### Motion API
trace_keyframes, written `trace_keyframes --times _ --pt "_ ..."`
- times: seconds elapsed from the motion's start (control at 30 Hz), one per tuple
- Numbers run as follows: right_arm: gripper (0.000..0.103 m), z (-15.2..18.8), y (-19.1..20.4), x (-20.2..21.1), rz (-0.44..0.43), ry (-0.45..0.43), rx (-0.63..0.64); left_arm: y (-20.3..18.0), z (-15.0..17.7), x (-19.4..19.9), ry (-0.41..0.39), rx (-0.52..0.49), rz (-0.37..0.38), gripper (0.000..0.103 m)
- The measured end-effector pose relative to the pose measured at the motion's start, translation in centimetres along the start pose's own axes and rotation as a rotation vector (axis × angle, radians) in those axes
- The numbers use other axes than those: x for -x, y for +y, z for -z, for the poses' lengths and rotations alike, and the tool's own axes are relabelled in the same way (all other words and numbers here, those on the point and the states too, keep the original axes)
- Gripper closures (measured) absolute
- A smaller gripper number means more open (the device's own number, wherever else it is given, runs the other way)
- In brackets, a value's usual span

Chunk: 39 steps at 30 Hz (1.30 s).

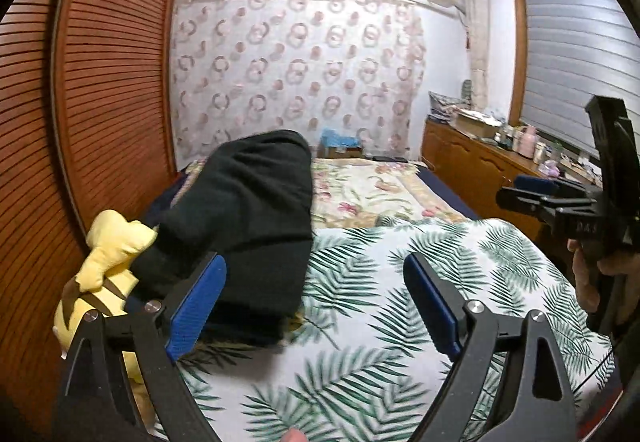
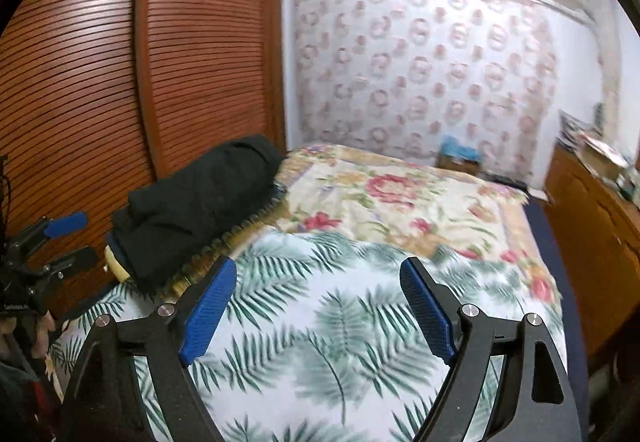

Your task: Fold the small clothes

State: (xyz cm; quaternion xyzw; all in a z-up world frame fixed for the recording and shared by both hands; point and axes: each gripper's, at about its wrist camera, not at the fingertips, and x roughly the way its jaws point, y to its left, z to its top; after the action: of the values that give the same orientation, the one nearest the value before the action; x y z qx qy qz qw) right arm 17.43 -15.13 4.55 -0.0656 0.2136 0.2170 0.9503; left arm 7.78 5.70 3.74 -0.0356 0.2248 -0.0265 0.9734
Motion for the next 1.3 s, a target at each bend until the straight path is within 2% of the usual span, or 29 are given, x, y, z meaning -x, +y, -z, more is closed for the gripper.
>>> trace_keyframes --times 0.2,0.4,0.57,0.87,1.3 --pt "0.018 2.7 0.5 4.9 0.090 -0.034 -0.091 -3.3 0.4 0.7 -0.001 -0.023 0.039 0.012" --pt "0.018 3.9 2.3 10.3 0.149 -0.102 -0.155 -5.8 0.4 2.0 -0.010 -0.030 0.037 0.012" --pt "0.018 4.7 4.3 12.8 0.178 -0.139 -0.174 -7.2 0.1 2.4 -0.012 -0.049 0.029 0.012" --pt "0.018 5.4 6.2 11.7 0.210 -0.144 -0.165 -7.9 0.2 3.0 -0.032 -0.052 0.056 0.012" --pt "0.018 6.4 3.5 11.6 0.206 -0.131 -0.168 -7.9 0.3 2.8 -0.028 -0.051 0.039 0.012"
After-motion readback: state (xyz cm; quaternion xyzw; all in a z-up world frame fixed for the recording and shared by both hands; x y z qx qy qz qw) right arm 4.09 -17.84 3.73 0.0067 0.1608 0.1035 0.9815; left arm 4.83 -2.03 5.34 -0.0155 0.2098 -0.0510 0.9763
